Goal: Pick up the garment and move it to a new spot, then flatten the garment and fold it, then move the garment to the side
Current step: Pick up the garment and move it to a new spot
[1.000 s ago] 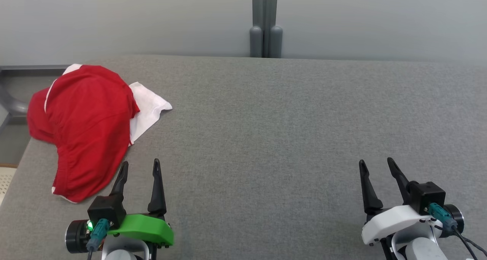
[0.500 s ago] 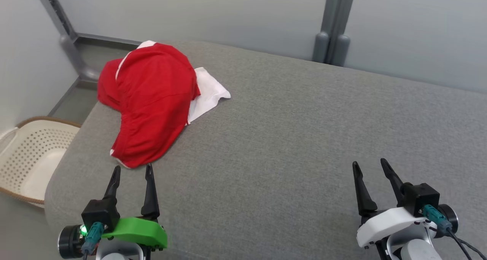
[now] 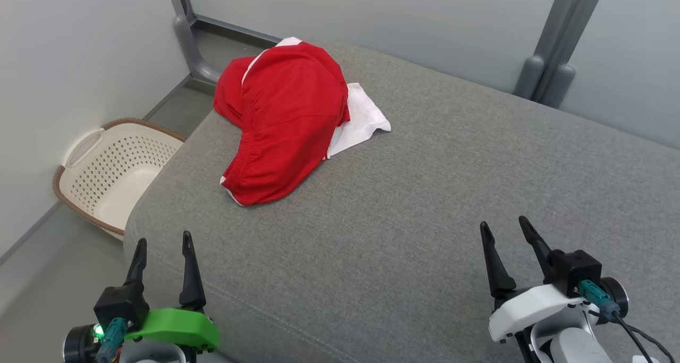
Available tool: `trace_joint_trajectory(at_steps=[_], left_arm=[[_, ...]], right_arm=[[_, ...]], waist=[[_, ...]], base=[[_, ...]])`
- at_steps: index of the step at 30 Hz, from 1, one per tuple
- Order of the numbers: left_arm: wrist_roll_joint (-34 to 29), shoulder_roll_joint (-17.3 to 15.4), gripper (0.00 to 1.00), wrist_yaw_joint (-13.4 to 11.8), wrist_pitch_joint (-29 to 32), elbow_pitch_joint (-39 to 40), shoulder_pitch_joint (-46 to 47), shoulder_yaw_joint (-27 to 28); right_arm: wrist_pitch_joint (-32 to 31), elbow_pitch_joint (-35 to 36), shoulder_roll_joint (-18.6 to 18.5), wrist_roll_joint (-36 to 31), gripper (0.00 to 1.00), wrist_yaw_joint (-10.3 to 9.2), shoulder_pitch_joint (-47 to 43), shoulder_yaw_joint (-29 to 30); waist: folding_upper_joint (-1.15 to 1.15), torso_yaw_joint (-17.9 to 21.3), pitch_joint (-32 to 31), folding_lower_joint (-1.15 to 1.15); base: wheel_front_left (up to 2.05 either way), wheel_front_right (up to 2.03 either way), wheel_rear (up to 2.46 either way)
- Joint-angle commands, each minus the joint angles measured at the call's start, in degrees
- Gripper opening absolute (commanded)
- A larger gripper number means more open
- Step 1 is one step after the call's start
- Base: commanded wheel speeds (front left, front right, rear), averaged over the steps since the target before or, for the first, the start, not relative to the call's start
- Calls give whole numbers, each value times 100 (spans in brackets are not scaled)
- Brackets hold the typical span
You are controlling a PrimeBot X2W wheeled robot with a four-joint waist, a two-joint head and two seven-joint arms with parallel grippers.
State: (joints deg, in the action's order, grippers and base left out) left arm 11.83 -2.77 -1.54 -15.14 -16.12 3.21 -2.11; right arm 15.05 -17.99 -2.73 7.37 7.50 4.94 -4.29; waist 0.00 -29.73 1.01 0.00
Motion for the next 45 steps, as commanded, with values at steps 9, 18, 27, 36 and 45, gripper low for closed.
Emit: trace_joint_trajectory(at_steps=[9, 18, 27, 36, 45], left_arm=[[45, -21, 100, -78, -2, -53, 56, 139], [112, -21, 100, 120, 0, -1034, 847, 80], [659, -69, 100, 537, 296, -3398, 2692, 219], [1295, -280, 100, 816, 920, -4504, 4091, 488], [1442, -654, 100, 830, 1237, -5032, 4591, 466]], right_arm=[[20, -75, -27, -52, 100, -2, 118, -38], [20, -15, -27, -134, 100, -2, 71, 0], [15, 58, -28, -540, 100, -3, 148, -115], [-269, 589, -28, -995, 100, -3, 263, -200], [-373, 940, -25, -1018, 100, -3, 182, -306]], waist=[[0, -63, 128, 0], [0, -33, 233, 0], [0, 412, 710, 0], [0, 1184, 1481, 0], [0, 1588, 1799, 0]], base=[[0, 0, 0], [0, 0, 0], [0, 0, 0], [0, 0, 0], [0, 0, 0]])
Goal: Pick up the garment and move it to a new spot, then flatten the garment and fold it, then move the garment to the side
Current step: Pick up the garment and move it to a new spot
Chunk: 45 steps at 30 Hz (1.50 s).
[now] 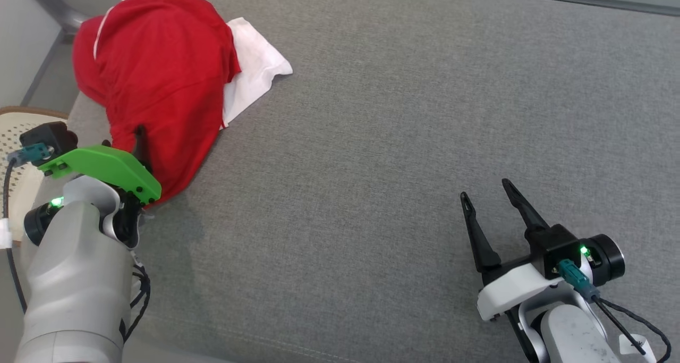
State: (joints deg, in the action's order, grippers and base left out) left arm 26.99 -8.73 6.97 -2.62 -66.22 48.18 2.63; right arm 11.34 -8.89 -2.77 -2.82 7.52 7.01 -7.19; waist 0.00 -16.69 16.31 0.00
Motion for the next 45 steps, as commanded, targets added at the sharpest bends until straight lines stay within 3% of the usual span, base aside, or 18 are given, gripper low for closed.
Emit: trace_joint_trajectory(at_steps=[1, 6, 7, 9, 17, 24, 27, 37, 45], left_arm=[[-89, -88, 100, -48, 0, -75, 112, -21], [-79, -264, 100, -234, 149, -393, 155, -29], [-87, -294, 92, -285, 218, -442, 153, -36], [-114, -325, 0, -346, 297, -504, 153, -85], [-242, -554, 0, -219, -139, -335, 346, -262], [-389, -780, 0, 0, -886, 371, 713, -530], [-424, -712, 0, 39, -1039, 766, 845, -717], [-296, -297, 0, 51, -1028, 2277, 1133, -1747], [-5, 204, 0, 52, -876, 3169, 1087, -2581]], right_arm=[[-5, 46, -21, 12, 100, -6, -21, -25], [-2, 38, -20, 87, 100, -6, -15, -122], [1, 27, -21, 93, 100, -6, -6, -137], [19, 7, -21, 123, 100, -6, 19, -147], [99, -109, -21, 275, 100, -6, 29, -116], [262, -401, -21, 619, 100, -6, 117, -292], [320, -534, -21, 795, 100, -5, 143, -329], [388, -751, -20, 1153, 100, -6, 232, -501], [391, -640, -19, 1176, 100, -5, 269, -556]], waist=[[0, 309, 279, 0], [0, 438, 236, 0], [0, 458, 226, 0], [0, 483, 204, 0], [0, 371, 10, 0], [0, 352, -440, 0], [0, 428, -649, 0], [0, 1323, -1100, 0], [0, 2258, -1010, 0]], base=[[0, 0, 0], [0, 0, 0], [0, 0, 0], [0, 0, 0], [0, 0, 0], [0, 0, 0], [0, 0, 0], [0, 0, 0], [0, 0, 0]])
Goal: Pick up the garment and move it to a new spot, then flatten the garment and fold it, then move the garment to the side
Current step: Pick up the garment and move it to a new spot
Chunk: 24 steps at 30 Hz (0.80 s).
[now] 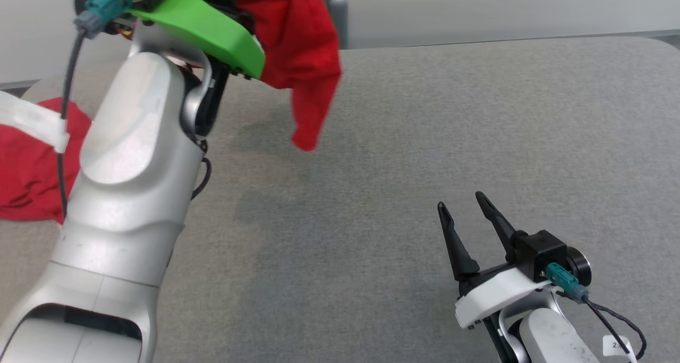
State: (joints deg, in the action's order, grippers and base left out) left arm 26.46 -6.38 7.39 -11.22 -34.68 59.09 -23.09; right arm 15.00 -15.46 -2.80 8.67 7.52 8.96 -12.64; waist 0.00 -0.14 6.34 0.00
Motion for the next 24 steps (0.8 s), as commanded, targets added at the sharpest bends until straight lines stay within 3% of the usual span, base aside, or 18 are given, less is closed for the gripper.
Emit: trace_joint_trajectory(at_steps=[1, 6, 12, 23, 24], left_arm=[[75, 29, 0, 10, 4, 58, -5, -92], [149, 250, 0, 11, -63, 160, -89, -493], [-88, 300, 0, 4, -149, -250, -434, -1206], [82, 329, 0, 9, -297, -1361, -1595, -2073], [67, 329, 26, 8, -311, -1400, -1626, -2081]], right_arm=[[25, 39, -16, 34, 100, -5, 82, 2], [23, 110, -16, 100, 100, -6, 129, -10], [23, 201, -11, 244, 100, -5, 194, 43], [23, 272, -13, 325, 100, -5, 135, 217], [23, 268, -12, 309, 100, -5, 118, 250]], waist=[[0, 693, 16, 0], [0, 1229, 215, 0], [0, 1594, 471, 0], [0, 1450, 622, 0], [0, 1391, 600, 0]], base=[[0, 0, 0], [0, 0, 0], [0, 0, 0], [0, 0, 0], [0, 0, 0]])
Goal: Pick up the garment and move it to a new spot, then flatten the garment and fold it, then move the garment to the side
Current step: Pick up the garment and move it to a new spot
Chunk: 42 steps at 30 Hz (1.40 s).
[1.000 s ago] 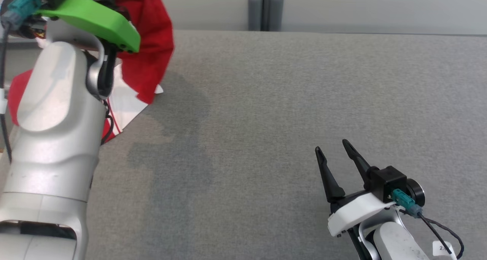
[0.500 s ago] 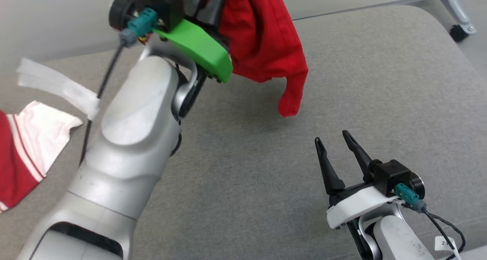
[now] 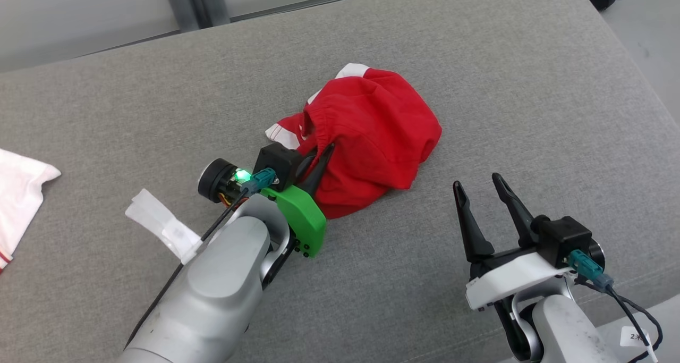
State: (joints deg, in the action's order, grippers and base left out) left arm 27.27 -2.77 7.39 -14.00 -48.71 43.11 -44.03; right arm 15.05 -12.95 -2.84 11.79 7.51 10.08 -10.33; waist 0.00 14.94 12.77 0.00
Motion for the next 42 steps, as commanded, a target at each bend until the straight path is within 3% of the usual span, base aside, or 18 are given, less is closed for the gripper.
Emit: trace_joint_trajectory(at_steps=[1, 4, 7, 14, 25, 42], left_arm=[[12, -26, 100, 0, -61, -18, -60, 27], [133, -25, 100, -115, -113, 85, -145, 227], [116, -91, 100, -364, -122, 766, -365, 788], [-310, -261, 100, -569, -113, 2367, -1591, 2177], [-1276, -206, 100, -318, -115, 3069, -3071, 3565], [-1607, -66, 100, -22, -115, 3169, -3898, 4318]], right_arm=[[19, 9, -9, -19, 100, -4, -10, 67], [19, -6, -9, -50, 100, -5, -65, 190], [19, 24, -12, -92, 100, -5, -138, 378], [19, 105, -12, -258, 100, -5, -320, 842], [19, 272, -11, -534, 100, -5, -699, 1413], [19, 220, -11, -499, 100, -4, -1008, 1467]], waist=[[0, -189, -68, 0], [0, -393, -174, 0], [0, -628, -297, 0], [0, -1093, -512, 0], [0, -1509, -794, 0], [0, -1518, -1001, 0]], base=[[0, 0, 0], [0, 0, 0], [0, 0, 0], [0, 0, 0], [0, 0, 0], [0, 0, 0]])
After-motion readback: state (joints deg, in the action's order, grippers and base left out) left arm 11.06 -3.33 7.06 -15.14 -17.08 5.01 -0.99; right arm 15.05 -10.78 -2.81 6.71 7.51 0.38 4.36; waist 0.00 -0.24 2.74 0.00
